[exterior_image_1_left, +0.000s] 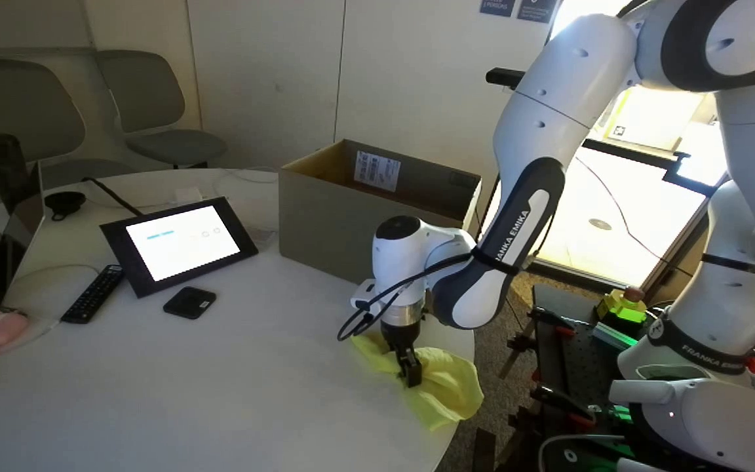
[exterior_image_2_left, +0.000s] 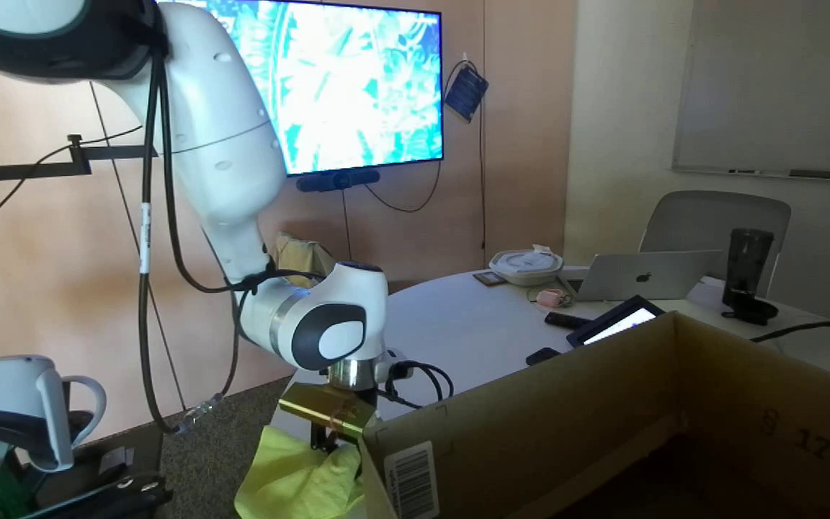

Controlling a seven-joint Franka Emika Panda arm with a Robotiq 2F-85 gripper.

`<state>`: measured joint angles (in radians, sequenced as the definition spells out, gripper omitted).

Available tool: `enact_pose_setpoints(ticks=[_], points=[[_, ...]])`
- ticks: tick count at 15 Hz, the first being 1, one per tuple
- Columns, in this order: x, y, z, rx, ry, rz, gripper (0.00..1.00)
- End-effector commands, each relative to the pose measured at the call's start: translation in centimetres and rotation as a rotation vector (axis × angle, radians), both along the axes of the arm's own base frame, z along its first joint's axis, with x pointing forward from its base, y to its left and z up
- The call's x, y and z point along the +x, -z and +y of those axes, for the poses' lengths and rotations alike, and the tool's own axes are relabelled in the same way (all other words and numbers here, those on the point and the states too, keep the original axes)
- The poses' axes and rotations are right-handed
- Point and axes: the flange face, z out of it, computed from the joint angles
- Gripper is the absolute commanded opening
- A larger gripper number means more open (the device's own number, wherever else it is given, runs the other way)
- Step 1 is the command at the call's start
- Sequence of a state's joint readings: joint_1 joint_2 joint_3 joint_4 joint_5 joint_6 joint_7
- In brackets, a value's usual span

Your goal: Put the marker on the towel, fold the towel then put it in the box

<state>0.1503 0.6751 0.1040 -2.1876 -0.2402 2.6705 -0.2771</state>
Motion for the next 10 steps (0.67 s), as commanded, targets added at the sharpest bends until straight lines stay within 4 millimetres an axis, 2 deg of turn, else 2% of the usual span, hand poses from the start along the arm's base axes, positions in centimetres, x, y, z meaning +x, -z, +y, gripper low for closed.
enact_pose_setpoints(ticks=[1, 3, 4, 6, 7, 10], points=[[0.2, 0.2, -0.2, -0.055, 0.010, 0.022, 0.14], [0.5, -0.6, -0.5, -0.075, 0.029, 0.022, 0.14], [0.6, -1.1, -0.6, -0.083, 0.040, 0.017, 0.17], [1.1, -2.9, -1.4, -0.108, 0.082, -0.005, 0.19], [1.4, -3.9, -1.8, -0.121, 0.107, -0.019, 0.16], [2.4, -7.8, -3.3, -0.136, 0.198, -0.078, 0.15]])
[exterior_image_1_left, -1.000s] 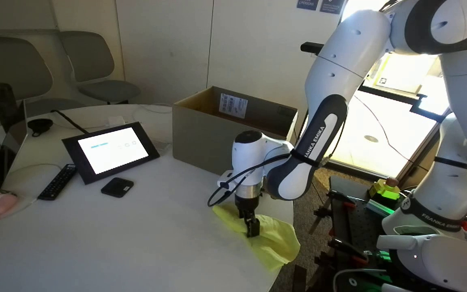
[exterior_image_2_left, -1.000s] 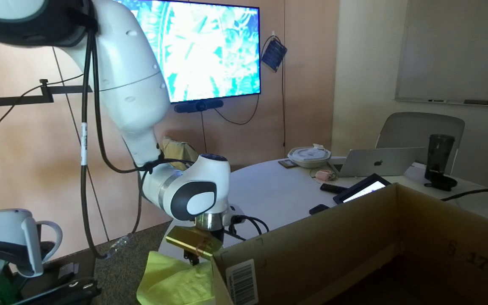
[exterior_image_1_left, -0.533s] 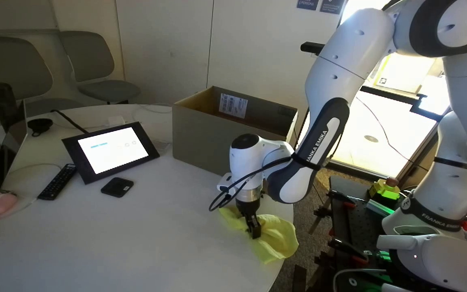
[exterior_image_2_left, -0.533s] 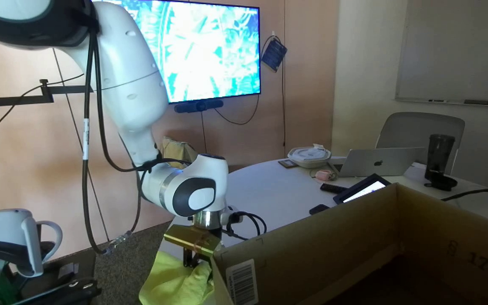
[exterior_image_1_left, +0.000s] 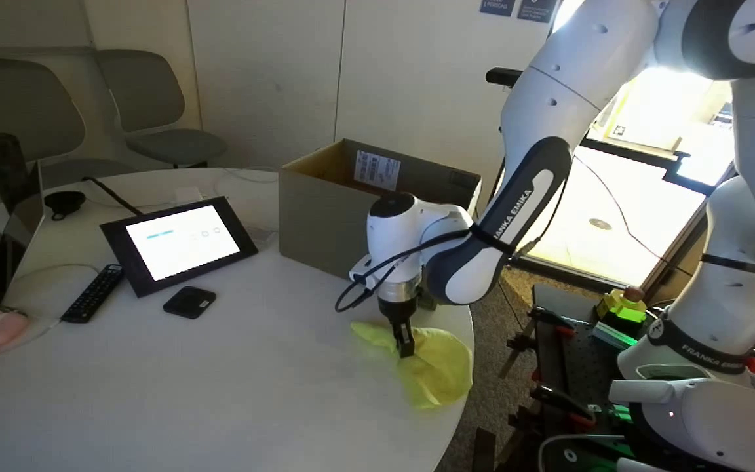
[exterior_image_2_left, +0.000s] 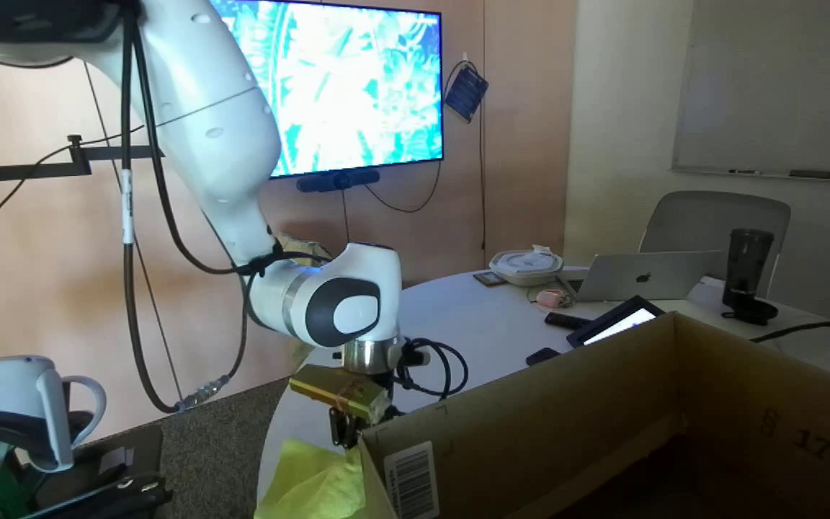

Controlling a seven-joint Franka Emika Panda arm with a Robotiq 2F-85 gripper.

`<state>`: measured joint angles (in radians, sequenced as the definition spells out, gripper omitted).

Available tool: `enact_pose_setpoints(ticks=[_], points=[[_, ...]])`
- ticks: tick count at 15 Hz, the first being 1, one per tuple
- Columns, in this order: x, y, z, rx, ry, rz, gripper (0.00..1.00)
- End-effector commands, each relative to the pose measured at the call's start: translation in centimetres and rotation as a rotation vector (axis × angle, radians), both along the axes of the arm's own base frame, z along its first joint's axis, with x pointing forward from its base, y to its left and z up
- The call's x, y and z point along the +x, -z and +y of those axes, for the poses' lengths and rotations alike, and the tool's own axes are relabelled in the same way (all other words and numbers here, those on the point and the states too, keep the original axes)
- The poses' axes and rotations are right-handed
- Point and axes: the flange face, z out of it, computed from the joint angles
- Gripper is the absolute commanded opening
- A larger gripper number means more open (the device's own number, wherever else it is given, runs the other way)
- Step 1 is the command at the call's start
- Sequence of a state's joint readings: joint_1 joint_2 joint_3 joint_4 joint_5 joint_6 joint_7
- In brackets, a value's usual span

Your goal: Put the marker on the towel, fold the towel then put it in the box

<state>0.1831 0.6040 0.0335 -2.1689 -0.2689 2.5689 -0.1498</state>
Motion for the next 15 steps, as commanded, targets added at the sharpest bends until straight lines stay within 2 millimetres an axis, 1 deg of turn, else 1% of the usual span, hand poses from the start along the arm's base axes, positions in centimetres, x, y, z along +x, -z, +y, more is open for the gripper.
enact_pose_setpoints(ticks=[1, 6, 8, 12, 13, 15], points=[[0.7, -5.8, -1.5, -0.047, 0.094, -0.080, 0.14], [2.2, -12.6, -3.6, -0.082, 0.234, -0.223, 0.15], [2.7, -16.0, -4.9, -0.103, 0.313, -0.289, 0.16], [3.1, -23.8, -8.8, -0.072, 0.514, -0.369, 0.15], [2.9, -26.2, -9.9, -0.052, 0.556, -0.386, 0.16], [2.6, -30.2, -11.8, -0.003, 0.641, -0.425, 0.15]])
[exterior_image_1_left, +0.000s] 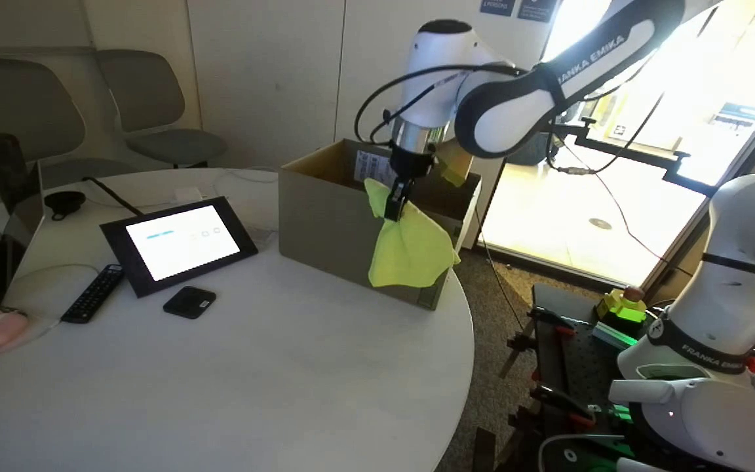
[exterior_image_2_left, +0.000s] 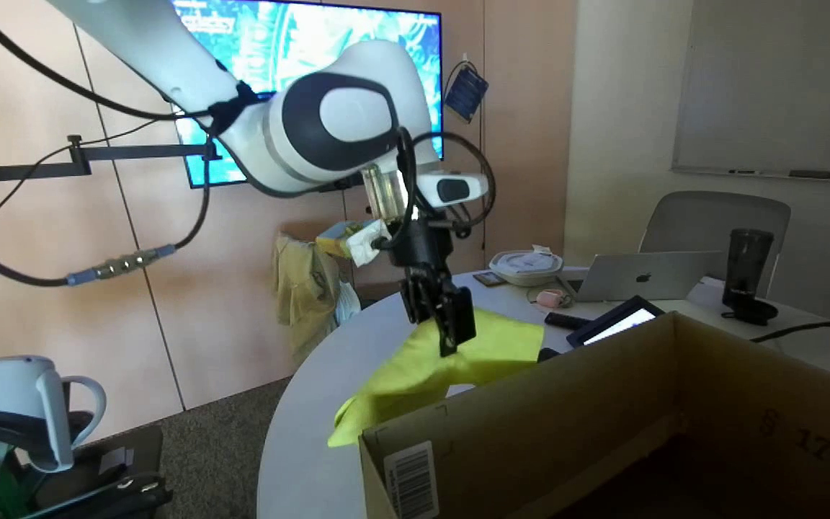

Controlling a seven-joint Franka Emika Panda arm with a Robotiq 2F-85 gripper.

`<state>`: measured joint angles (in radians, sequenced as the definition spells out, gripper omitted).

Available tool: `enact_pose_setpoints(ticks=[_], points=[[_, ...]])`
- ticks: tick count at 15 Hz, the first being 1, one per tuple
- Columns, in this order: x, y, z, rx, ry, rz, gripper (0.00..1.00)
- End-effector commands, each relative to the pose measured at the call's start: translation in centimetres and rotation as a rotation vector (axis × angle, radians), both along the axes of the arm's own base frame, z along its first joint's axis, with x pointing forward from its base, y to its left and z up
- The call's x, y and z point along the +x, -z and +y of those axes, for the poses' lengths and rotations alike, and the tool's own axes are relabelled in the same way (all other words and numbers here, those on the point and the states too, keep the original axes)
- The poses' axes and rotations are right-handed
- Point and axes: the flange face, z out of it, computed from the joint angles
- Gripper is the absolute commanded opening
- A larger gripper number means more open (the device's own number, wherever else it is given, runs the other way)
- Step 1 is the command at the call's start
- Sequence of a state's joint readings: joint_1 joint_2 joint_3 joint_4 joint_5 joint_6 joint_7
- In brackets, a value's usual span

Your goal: Put the marker on the towel, fold the towel then put it in the box

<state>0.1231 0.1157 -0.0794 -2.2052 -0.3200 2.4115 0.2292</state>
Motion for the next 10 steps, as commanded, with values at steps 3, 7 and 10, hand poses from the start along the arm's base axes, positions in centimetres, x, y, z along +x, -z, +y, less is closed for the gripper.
enact_pose_setpoints(ticks=[3, 7, 10], points=[[-1.6, -12.0, -5.7, 0.111, 0.243, -0.150, 0.15], [-1.2, -16.7, -10.6, 0.112, 0.448, -0.226, 0.15], [-0.8, -17.9, -13.6, 0.118, 0.606, -0.275, 0.15]])
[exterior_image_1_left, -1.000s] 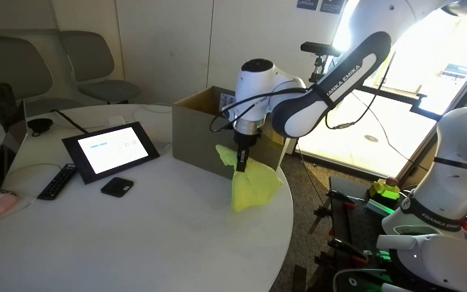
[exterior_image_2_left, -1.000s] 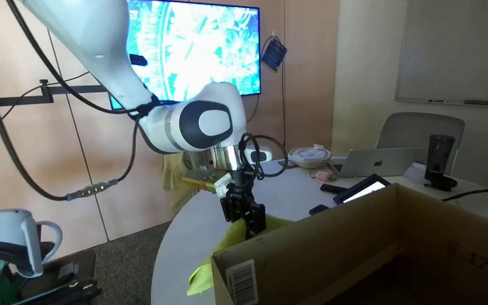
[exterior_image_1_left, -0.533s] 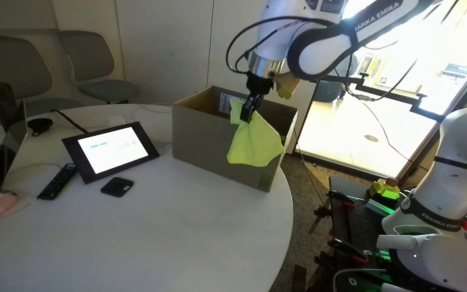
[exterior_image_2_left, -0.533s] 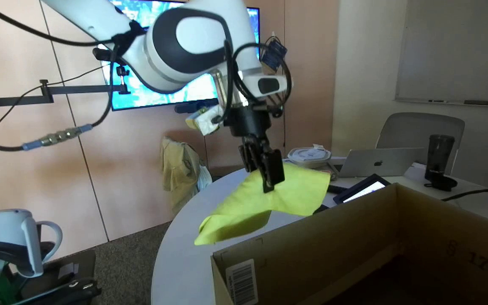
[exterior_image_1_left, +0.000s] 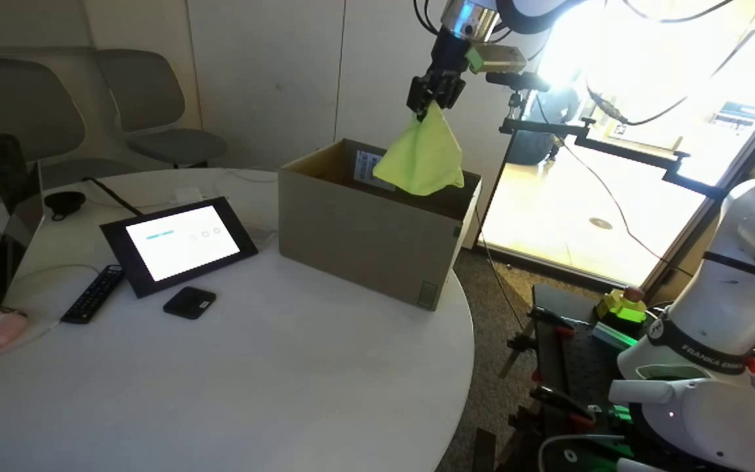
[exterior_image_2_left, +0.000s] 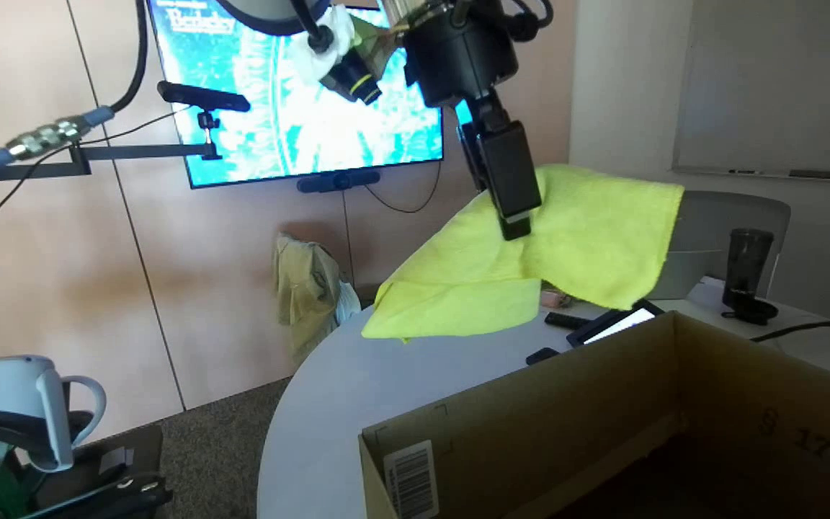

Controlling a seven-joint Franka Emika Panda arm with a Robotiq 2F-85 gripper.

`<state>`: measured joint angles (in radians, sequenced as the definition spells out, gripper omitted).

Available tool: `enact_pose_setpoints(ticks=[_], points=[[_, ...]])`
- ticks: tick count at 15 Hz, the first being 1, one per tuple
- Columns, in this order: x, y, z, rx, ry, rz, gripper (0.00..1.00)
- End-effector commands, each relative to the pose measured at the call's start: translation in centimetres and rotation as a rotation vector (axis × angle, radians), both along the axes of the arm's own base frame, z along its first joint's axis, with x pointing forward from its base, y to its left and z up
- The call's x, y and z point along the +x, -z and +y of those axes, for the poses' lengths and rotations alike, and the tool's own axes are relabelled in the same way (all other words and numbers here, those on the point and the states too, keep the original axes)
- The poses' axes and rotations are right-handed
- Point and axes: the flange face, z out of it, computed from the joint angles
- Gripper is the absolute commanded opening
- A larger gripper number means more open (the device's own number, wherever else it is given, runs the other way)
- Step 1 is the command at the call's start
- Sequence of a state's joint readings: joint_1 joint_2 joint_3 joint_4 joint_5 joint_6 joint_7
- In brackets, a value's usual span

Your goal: Put the marker on the towel, fold the towel then put it in the box

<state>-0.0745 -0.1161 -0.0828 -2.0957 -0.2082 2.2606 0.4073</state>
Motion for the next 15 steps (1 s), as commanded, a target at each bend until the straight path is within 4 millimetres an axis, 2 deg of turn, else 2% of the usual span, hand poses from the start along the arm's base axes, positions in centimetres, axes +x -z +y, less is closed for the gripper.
enact_pose_setpoints(ticks=[1, 3, 6, 10, 15], points=[[0.8, -1.7, -3.1, 0.026, 0.194, -0.048, 0.15], [1.1, -1.4, -5.1, 0.049, 0.300, -0.058, 0.15], [2.5, 0.1, -8.0, 0.051, 0.442, -0.045, 0.15], [5.3, 3.9, -11.1, 0.061, 0.589, 0.000, 0.15], [8.5, 8.4, -13.1, 0.055, 0.676, 0.046, 0.17]])
